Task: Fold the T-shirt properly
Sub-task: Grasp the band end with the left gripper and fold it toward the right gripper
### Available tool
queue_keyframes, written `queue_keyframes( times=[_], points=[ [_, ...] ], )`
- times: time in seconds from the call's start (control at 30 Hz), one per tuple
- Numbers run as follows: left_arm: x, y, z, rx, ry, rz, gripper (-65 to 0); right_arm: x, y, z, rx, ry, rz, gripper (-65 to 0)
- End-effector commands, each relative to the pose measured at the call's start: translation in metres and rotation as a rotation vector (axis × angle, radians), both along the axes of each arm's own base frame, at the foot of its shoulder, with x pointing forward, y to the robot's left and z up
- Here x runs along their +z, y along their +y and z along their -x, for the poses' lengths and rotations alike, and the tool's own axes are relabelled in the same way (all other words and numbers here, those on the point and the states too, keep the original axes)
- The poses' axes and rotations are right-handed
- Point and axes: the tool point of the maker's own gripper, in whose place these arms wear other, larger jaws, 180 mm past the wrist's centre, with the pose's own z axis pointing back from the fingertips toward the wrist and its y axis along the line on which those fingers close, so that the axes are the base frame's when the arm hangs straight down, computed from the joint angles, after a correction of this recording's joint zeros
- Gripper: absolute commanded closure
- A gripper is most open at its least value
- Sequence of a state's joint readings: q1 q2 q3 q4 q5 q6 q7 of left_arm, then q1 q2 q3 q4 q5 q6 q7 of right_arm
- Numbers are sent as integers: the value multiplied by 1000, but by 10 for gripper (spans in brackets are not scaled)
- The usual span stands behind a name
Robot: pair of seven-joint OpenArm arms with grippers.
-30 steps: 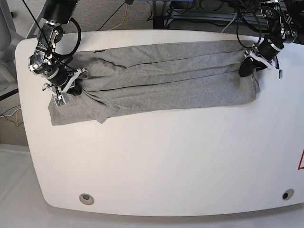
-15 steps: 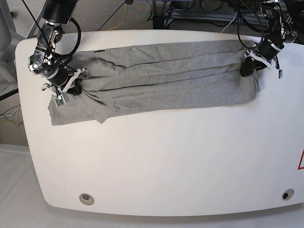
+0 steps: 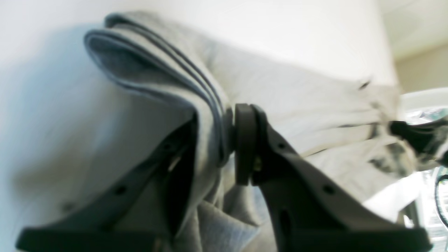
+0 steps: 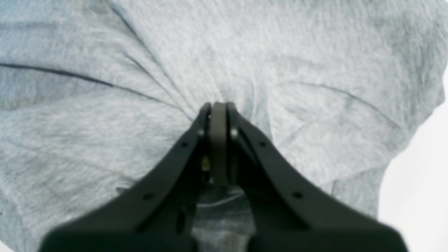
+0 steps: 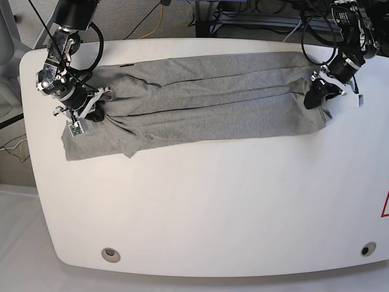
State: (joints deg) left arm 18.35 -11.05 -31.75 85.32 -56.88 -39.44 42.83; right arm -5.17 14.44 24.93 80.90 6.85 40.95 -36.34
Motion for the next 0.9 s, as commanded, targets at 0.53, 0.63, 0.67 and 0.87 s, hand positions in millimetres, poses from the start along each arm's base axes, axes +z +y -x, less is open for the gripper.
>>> queue_keyframes(
  times=[0.53, 0.63, 0.67, 0.87],
  points=[
    [59, -70, -39, -119, -213, 211, -69, -39, -31, 59, 0, 299, 173, 0],
    [64, -83, -48, -121, -226, 247, -69, -38, -32, 59, -1, 299, 174, 0],
    [66, -88, -50, -122, -228, 260, -69, -38, -32, 59, -1, 299, 174, 0],
    [70, -118, -60, -147, -230, 328, -69, -39, -32, 60, -1, 301, 176, 0]
  ],
)
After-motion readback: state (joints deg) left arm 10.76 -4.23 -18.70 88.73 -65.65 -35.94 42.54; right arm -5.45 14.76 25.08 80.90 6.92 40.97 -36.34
